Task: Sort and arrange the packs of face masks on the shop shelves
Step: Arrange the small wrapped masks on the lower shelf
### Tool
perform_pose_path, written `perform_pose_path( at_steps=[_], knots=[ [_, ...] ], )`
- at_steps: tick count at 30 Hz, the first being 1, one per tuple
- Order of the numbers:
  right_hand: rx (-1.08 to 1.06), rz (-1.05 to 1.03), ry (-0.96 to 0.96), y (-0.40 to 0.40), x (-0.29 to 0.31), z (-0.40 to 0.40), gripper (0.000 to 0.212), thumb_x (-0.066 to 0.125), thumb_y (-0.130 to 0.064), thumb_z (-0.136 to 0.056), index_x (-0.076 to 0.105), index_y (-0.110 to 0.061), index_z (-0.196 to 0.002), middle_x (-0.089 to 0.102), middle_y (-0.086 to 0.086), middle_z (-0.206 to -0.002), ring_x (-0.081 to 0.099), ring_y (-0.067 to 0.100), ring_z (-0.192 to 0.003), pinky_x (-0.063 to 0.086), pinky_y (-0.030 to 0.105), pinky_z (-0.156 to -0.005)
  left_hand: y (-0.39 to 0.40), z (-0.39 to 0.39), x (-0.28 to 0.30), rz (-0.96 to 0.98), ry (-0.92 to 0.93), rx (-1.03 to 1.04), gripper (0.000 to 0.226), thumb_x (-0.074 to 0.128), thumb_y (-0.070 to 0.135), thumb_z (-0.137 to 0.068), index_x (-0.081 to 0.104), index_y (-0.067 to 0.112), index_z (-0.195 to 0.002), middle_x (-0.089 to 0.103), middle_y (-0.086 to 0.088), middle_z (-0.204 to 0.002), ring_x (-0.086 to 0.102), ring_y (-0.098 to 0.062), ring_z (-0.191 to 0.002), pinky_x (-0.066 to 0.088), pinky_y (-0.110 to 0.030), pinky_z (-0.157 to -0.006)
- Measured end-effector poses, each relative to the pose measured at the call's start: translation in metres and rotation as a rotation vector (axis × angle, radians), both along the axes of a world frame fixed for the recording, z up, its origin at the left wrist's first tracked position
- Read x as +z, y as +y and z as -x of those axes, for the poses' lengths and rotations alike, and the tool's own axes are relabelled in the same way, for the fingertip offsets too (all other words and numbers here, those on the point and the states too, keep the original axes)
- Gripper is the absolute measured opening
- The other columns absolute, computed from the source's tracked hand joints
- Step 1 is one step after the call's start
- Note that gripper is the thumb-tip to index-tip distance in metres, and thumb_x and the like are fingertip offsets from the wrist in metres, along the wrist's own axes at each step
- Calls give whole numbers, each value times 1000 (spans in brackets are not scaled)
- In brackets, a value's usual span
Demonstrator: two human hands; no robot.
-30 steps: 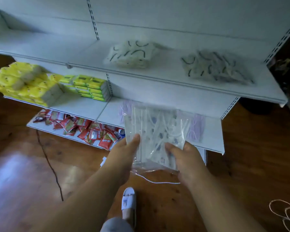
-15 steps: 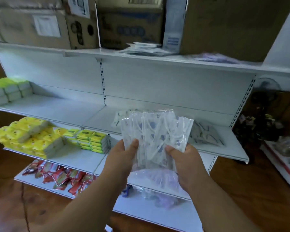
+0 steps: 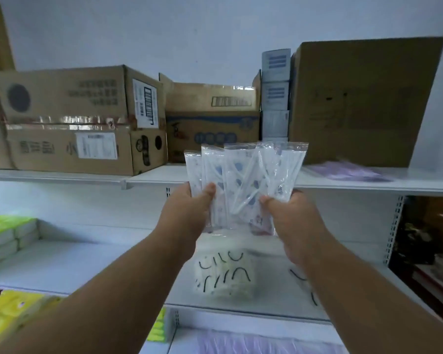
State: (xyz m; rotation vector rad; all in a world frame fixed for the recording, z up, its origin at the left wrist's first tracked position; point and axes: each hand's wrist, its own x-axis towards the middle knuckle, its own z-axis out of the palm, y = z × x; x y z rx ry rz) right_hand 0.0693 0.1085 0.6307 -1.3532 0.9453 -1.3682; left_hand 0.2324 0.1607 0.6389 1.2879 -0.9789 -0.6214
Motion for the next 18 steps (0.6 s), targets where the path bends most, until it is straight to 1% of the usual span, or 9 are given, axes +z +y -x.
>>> perform_pose_path(
  at_steps=[2,4,6,7,9,11,13,15,18],
  knots=[
    [-20,32,29,-24,24,-7,10,67,-10,-90,68,-12,-99,73,11,-95,75,28,-74,62,50,-62,-20,-9,23,-24,-5,-45,17,55,35,-101,62,20,-106,67,-3,-93,68,-21,-80,57,-28,-54],
    [-49,37,61,-49,44,-12,21,72,-19,-82,67,-11,-100,72,13,-100,73,32,-84,61,55,-71,-41,-14,43,-20,14,-82,17,58,29,-100,61,16,-111,66,-5,-97,67,-22,-82,55,-28,-54],
    [-77,32,122,-77,63,-17,27,73,-24,-78,61,-9,-98,69,13,-105,68,32,-95,57,46,-83,-65,-19,59,-7,-9,-94,18,62,26,-98,60,14,-112,66,-6,-96,68,-21,-81,56,-30,-56],
    [-75,28,155,-92,73,-18,24,72,-23,-81,59,-10,-96,67,11,-105,66,30,-96,52,38,-80,-78,-22,65,-11,-37,-88,17,64,26,-97,60,13,-108,66,-6,-92,66,-20,-76,58,-32,-54],
    [-45,9,205,-124,90,-20,19,71,-18,-84,59,-9,-96,62,10,-102,61,27,-94,47,37,-75,-108,-27,76,-32,-95,-54,23,67,30,-94,60,10,-103,64,-7,-86,62,-19,-68,61,-38,-57],
    [-17,-1,256,-158,108,-23,17,71,-14,-82,61,-6,-94,55,10,-94,53,25,-85,49,38,-77,-140,-34,87,-59,-181,10,40,70,37,-91,59,6,-112,65,-11,-97,66,-26,-82,62,-39,-65],
    [-23,19,339,-191,120,-26,18,73,-13,-80,64,-6,-94,59,13,-92,56,26,-83,49,37,-73,-173,-41,94,-100,-269,70,60,71,44,-88,52,7,-132,63,-15,-114,65,-32,-96,61,-44,-77],
    [-27,62,446,-223,125,-31,24,75,-12,-78,66,-6,-100,70,18,-104,67,31,-90,56,43,-77,-202,-48,96,-149,-339,93,72,71,44,-88,42,10,-144,58,-15,-125,63,-31,-98,58,-36,-70],
    [-18,151,663,-264,119,-38,31,80,-12,-76,67,-6,-103,72,20,-105,72,32,-87,61,46,-77,-243,-61,84,-198,-483,106,61,76,42,-85,49,13,-131,64,-12,-112,67,-32,-95,53,-32,-61]
  ],
)
